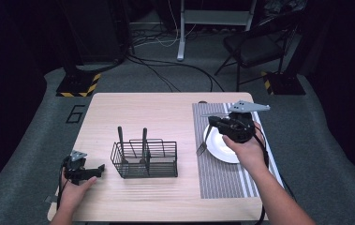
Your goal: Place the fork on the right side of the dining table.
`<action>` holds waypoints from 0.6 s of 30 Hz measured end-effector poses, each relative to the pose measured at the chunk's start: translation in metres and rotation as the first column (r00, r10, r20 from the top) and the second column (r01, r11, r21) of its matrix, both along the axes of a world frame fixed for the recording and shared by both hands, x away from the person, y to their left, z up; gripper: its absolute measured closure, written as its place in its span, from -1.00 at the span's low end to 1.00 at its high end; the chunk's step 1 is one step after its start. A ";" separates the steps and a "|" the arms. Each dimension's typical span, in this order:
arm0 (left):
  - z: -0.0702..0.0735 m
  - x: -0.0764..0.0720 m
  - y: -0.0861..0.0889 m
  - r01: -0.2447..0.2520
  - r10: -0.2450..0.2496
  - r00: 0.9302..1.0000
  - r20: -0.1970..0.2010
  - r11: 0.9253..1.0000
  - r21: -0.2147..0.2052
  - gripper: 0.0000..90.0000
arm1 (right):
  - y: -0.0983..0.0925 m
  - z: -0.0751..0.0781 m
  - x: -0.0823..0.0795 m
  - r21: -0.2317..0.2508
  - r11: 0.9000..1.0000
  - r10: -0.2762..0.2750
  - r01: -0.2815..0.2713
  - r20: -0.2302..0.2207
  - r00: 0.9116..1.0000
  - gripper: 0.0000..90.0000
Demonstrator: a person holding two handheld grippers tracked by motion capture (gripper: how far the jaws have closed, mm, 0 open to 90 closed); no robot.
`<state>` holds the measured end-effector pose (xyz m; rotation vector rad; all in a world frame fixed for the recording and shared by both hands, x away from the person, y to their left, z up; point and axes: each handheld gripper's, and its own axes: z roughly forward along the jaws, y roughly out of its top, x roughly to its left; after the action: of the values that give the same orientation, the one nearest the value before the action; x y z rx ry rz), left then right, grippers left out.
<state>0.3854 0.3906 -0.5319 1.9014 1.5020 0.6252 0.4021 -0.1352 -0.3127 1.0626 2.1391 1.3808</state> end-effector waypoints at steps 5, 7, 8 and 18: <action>0.000 0.000 0.000 -0.001 0.001 1.000 0.001 1.000 0.000 -0.99 | -0.004 -0.011 -0.003 0.006 1.000 -0.018 0.018 -0.014 1.000 0.93; 0.000 0.000 0.000 -0.002 0.002 1.000 0.004 1.000 0.001 -0.99 | -0.006 -0.016 -0.004 0.007 1.000 -0.024 0.025 -0.018 1.000 0.93; 0.000 0.000 0.000 0.000 0.000 1.000 -0.001 1.000 -0.001 -0.99 | -0.007 -0.018 -0.005 0.006 1.000 -0.028 0.028 -0.018 0.999 0.93; 0.000 0.000 0.000 0.000 0.000 1.000 0.007 1.000 0.000 -0.99 | -0.015 -0.035 -0.011 0.005 0.998 -0.061 0.061 -0.032 0.998 0.93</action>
<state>0.3853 0.3903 -0.5324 1.8975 1.4978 0.6310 0.3916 -0.1507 -0.3473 1.1497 2.1081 1.3517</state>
